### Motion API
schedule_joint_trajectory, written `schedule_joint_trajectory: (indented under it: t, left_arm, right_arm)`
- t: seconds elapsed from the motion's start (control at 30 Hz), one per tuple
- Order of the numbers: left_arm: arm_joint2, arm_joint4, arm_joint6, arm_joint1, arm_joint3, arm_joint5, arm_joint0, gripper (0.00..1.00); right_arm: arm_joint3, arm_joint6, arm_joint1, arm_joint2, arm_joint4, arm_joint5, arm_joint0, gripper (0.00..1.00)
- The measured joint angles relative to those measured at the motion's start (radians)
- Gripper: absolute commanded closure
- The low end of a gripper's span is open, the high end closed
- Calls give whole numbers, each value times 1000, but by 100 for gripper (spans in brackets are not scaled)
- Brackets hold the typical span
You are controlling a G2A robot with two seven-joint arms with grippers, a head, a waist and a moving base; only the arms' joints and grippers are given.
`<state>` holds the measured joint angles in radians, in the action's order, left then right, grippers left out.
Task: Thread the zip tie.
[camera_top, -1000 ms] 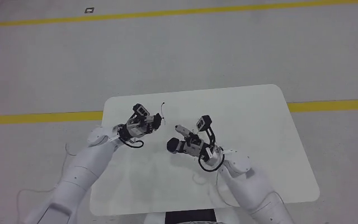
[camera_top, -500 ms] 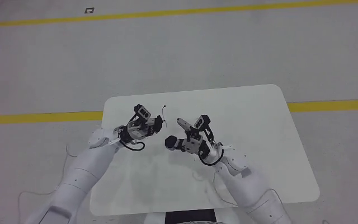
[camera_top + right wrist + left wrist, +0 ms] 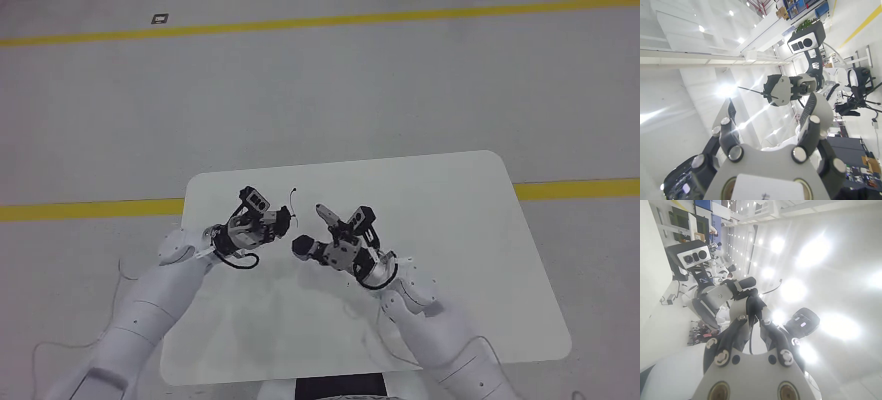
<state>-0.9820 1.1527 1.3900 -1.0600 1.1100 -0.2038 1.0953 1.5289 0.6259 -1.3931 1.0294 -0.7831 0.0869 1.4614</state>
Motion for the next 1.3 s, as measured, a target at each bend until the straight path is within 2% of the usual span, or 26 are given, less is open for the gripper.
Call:
schedule_joint_trajectory:
  t: [0.43, 1.1, 1.3]
  left_arm:
    - [0, 0, 0, 0, 0, 0, 0, 100]
    - [0, 0, 0, 0, 0, 0, 0, 100]
    - [0, 0, 0, 0, 0, 0, 0, 100]
  right_arm:
    - [-14, 7, -4, -14, -54, -6, -5, 80]
    - [-21, -4, -8, -38, -62, -13, -26, 78]
    - [-27, -14, -11, -45, -61, -13, -36, 81]
